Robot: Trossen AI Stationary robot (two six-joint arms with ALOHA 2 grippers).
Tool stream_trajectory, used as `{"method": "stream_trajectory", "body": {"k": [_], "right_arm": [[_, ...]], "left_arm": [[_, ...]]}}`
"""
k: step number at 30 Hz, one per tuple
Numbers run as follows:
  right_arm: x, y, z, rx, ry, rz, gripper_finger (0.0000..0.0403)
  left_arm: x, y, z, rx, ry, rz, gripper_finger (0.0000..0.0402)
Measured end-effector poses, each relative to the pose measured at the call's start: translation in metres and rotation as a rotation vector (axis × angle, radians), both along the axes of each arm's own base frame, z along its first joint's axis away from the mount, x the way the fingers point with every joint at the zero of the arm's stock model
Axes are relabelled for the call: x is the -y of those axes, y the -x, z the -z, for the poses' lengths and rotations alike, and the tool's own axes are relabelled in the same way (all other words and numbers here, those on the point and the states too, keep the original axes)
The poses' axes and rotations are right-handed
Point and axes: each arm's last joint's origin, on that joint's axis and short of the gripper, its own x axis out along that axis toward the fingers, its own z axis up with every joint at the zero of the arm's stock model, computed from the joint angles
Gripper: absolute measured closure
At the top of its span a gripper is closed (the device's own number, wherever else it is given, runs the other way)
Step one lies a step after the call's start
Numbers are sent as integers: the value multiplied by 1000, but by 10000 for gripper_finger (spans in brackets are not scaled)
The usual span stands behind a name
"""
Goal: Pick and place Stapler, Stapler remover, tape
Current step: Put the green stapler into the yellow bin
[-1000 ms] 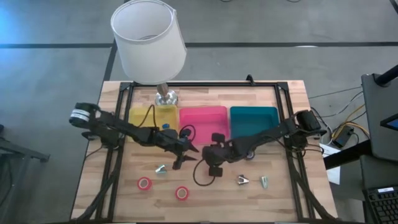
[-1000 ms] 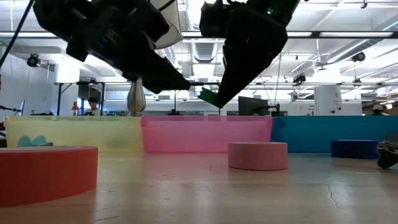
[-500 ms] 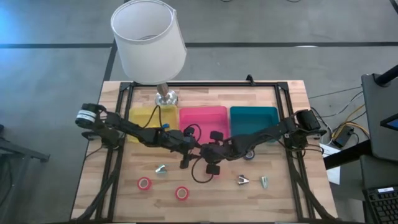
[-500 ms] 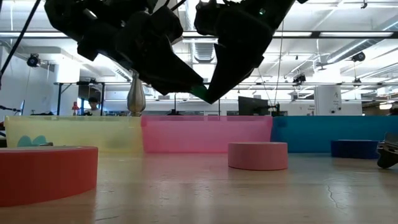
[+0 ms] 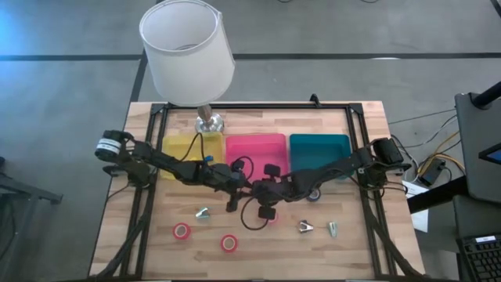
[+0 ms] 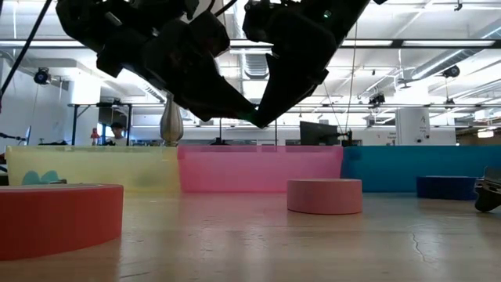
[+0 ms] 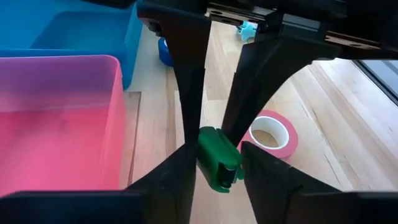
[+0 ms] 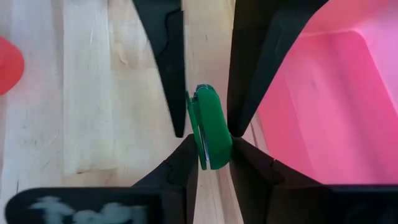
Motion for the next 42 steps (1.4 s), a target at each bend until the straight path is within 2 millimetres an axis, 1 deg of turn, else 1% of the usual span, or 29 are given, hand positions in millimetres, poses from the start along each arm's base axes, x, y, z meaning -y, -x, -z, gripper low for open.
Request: {"method": "stream_trajectory", "body": {"k": [6, 10, 14, 17, 27, 32, 36, 39, 42], "right_arm": [[0, 0, 0, -1, -1, -1, 313], [0, 0, 0, -1, -2, -1, 316], [0, 0, 0, -1, -3, -1, 320], [0, 0, 0, -1, -2, -2, 315], [-2, 3, 1, -35, 22, -25, 264], [-1, 13, 1, -114, 38, -25, 245], [1, 22, -5, -160, 20, 30, 236], [1, 28, -10, -172, 3, 67, 231], [0, 30, -12, -171, -6, 79, 229]], "left_arm": [[0, 0, 0, 0, -7, -9, 318], [0, 0, 0, 0, -7, -9, 331], [0, 0, 0, -1, -7, -9, 327], [0, 0, 0, -1, -7, -9, 324], [0, 1, 3, -27, -9, -12, 326], [-1, 2, 4, -38, -13, -23, 326], [-2, 2, 3, -35, -12, -26, 324], [-4, 4, -2, -32, -12, -33, 324], [-8, 11, -10, -57, -15, -42, 324]]}}
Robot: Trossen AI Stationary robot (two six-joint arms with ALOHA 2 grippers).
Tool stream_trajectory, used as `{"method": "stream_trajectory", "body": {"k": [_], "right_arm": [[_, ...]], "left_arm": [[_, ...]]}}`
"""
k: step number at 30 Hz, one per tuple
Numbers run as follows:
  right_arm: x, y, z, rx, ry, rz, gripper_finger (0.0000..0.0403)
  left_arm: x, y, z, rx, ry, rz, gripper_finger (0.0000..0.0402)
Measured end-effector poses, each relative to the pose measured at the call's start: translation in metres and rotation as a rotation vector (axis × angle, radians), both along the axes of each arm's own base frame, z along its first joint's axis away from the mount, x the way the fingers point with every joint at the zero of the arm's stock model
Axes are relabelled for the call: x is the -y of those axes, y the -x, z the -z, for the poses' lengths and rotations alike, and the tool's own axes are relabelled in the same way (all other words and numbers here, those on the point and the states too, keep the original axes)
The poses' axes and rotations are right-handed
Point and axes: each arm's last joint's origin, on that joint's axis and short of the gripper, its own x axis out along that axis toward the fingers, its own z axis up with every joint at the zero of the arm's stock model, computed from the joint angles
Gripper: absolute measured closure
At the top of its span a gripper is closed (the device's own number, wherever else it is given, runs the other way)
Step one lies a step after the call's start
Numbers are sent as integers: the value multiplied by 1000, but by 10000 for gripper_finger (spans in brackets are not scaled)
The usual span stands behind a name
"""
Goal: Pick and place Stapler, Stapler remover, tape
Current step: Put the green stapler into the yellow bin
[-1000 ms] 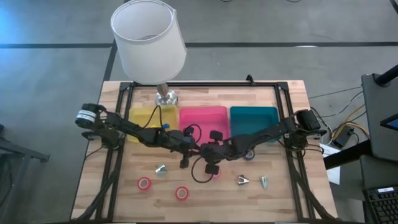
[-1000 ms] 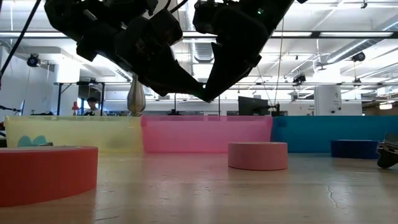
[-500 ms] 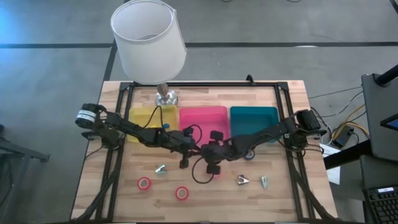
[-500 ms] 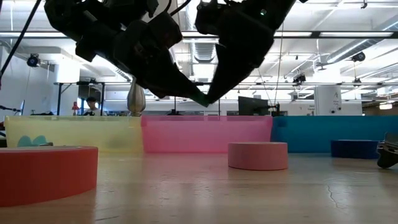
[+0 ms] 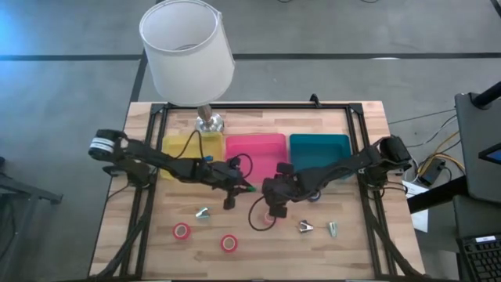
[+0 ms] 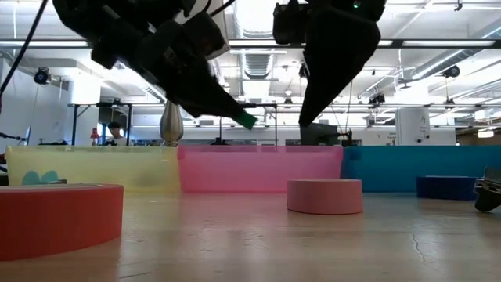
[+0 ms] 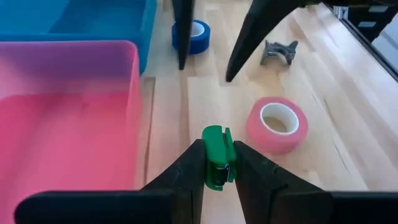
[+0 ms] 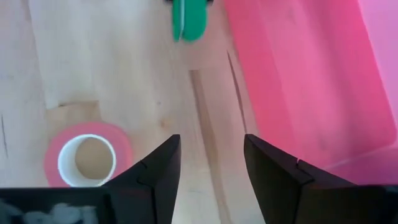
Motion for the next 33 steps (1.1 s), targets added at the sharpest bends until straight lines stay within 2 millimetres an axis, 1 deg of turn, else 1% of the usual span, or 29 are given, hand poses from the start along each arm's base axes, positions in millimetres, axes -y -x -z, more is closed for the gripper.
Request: {"method": "stream_trajectory", "body": {"k": [4, 7, 10, 12, 16, 19, 22, 24, 28, 31, 33], "right_arm": [[-1, 0, 1, 0, -10, 12, 231], [-2, 1, 2, -5, -8, 9, 231], [-4, 1, 3, -4, -9, 4, 231], [-4, 1, 3, -3, -9, 3, 233], [-5, 1, 3, -7, -22, -2, 234], [-6, 1, 3, -13, -58, -15, 234], [-7, -1, 3, 9, -74, -19, 237], [-7, -2, 3, 21, -78, -20, 240], [-7, -4, 2, 43, -84, -21, 246], [-7, -4, 2, 44, -84, -21, 251], [-7, -4, 2, 44, -83, -23, 254]], "left_arm": [[-7, 17, -17, -48, -29, -6, 324], [-15, 37, -33, -95, -75, -60, 324], [-22, 60, -48, -141, -146, -172, 323], [-27, 77, -54, -189, -200, -265, 323], [-35, 112, -60, -307, -247, -475, 323], [-40, 134, -58, -396, -196, -594, 323], [-42, 148, -49, -452, -135, -678, 323], [-44, 152, -39, -472, -113, -712, 323], [-46, 158, -14, -537, -102, -760, 323], [-48, 160, 4, -543, -55, -797, 323], [-48, 160, 12, -530, -19, -791, 323]]}}
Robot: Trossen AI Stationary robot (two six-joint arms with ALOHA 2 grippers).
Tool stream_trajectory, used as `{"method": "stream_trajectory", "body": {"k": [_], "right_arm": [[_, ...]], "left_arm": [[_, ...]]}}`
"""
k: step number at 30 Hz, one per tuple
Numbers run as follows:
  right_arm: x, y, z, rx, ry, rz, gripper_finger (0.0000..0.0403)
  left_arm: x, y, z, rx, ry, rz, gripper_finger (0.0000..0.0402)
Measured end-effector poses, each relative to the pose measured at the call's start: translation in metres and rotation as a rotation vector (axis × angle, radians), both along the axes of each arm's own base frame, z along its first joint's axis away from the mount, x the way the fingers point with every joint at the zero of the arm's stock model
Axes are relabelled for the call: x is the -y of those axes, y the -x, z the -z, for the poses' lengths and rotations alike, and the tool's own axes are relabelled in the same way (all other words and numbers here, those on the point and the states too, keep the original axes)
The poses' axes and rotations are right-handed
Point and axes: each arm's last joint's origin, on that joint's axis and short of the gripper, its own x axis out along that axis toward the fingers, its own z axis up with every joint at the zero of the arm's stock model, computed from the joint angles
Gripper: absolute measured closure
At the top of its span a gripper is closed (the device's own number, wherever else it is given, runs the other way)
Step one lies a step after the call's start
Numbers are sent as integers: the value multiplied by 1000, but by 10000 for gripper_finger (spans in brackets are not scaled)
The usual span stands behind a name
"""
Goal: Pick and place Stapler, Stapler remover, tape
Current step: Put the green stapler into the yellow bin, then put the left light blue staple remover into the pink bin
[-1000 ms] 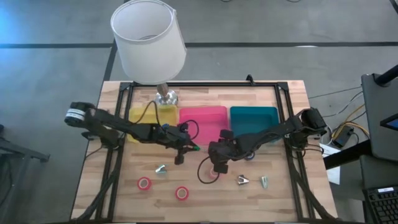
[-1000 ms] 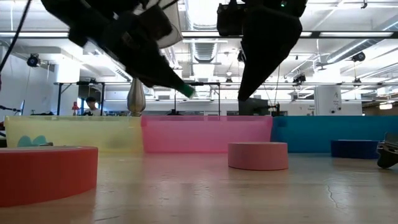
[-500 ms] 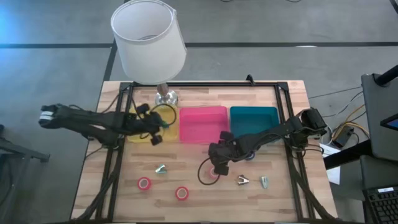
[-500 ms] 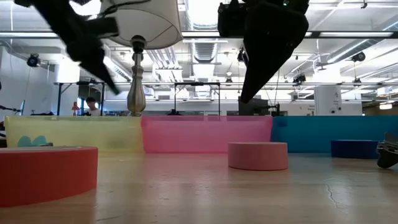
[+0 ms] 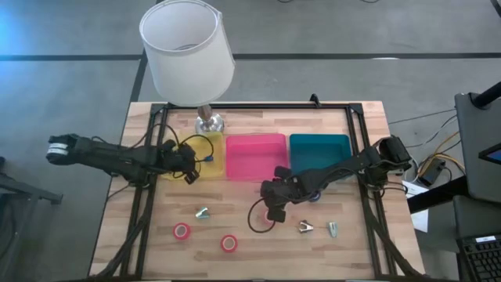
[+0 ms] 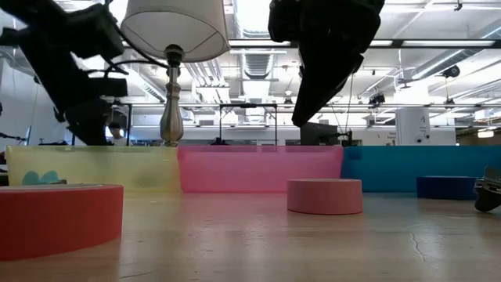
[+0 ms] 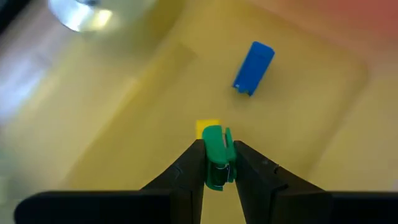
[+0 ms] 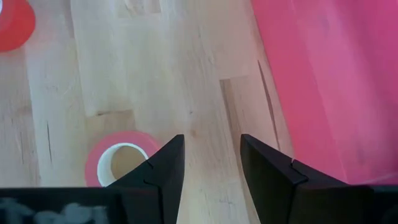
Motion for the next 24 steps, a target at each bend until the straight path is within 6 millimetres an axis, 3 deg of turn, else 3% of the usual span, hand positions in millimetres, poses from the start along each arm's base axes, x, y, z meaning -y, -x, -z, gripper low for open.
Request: {"method": "stream_trajectory", "body": {"k": [5, 12, 24], "right_arm": [[0, 0, 0, 2, 0, -2, 261], [0, -1, -1, 14, -1, -1, 269], [-1, -5, -2, 51, 16, -53, 268]], "left_arm": [[-2, 0, 13, 33, 4, -8, 323], [-3, 1, 15, 28, 5, -13, 318], [-3, -2, 9, 18, -35, 41, 210]]}}
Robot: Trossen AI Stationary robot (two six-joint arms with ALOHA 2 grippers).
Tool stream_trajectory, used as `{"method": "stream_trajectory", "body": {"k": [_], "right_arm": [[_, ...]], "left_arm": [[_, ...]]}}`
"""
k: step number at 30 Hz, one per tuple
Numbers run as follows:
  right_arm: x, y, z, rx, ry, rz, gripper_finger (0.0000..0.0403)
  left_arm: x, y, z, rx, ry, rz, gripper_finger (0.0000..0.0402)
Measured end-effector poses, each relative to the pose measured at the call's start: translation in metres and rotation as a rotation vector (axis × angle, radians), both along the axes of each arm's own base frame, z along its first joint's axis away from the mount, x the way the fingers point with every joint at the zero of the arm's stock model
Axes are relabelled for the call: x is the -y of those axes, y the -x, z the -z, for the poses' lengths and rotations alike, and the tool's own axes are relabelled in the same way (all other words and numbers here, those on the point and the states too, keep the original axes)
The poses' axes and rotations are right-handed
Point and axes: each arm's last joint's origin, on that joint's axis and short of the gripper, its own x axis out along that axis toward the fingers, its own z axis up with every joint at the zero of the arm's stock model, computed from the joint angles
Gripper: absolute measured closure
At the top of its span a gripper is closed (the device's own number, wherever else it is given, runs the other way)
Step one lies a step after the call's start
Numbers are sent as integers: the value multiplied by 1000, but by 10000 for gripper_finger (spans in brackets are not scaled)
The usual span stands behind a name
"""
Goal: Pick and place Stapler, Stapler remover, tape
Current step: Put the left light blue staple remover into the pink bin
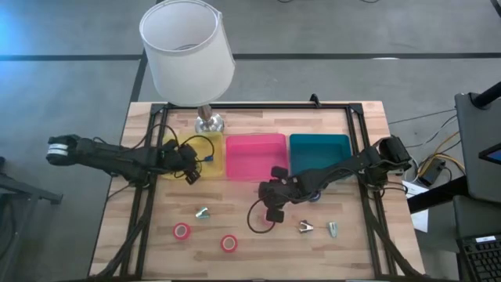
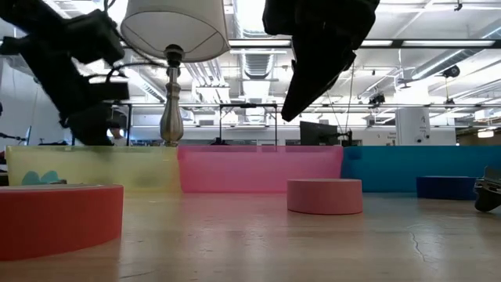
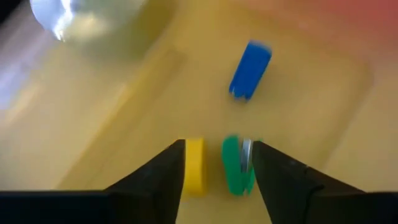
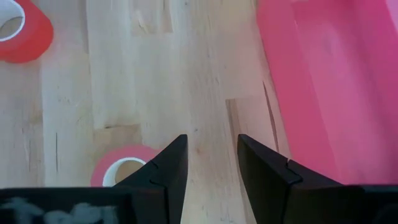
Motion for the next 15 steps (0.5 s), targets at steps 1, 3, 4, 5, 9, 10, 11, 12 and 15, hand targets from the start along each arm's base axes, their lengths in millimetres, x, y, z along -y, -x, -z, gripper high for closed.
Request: {"method": "stream_trajectory", "body": {"k": [1, 3, 4, 5, 9, 10, 11, 12, 15], "right_arm": [[0, 0, 0, 0, 0, 0, 270], [0, 0, 0, 0, 4, -7, 273], [0, 0, 0, -1, 8, -13, 274], [0, 0, 0, -1, 11, -19, 275], [0, 0, 0, -1, 21, -35, 279], [0, 0, 0, 0, 22, -38, 280], [0, -1, 0, 4, 22, -38, 280], [0, -1, -1, 12, 20, -37, 280], [-1, -4, -2, 50, 10, -36, 277]], "left_arm": [[0, -2, -4, 12, -15, 4, 206], [-1, -7, -16, 37, -44, 21, 203], [-1, -10, -23, 50, -55, 35, 203], [-1, -13, -31, 65, -64, 55, 202], [6, -26, -63, 154, -41, 171, 202], [9, -28, -71, 178, -29, 213, 202], [13, -31, -78, 201, -11, 258, 202], [17, -32, -83, 222, 8, 306, 202], [32, -36, -91, 270, 54, 428, 202]]}}
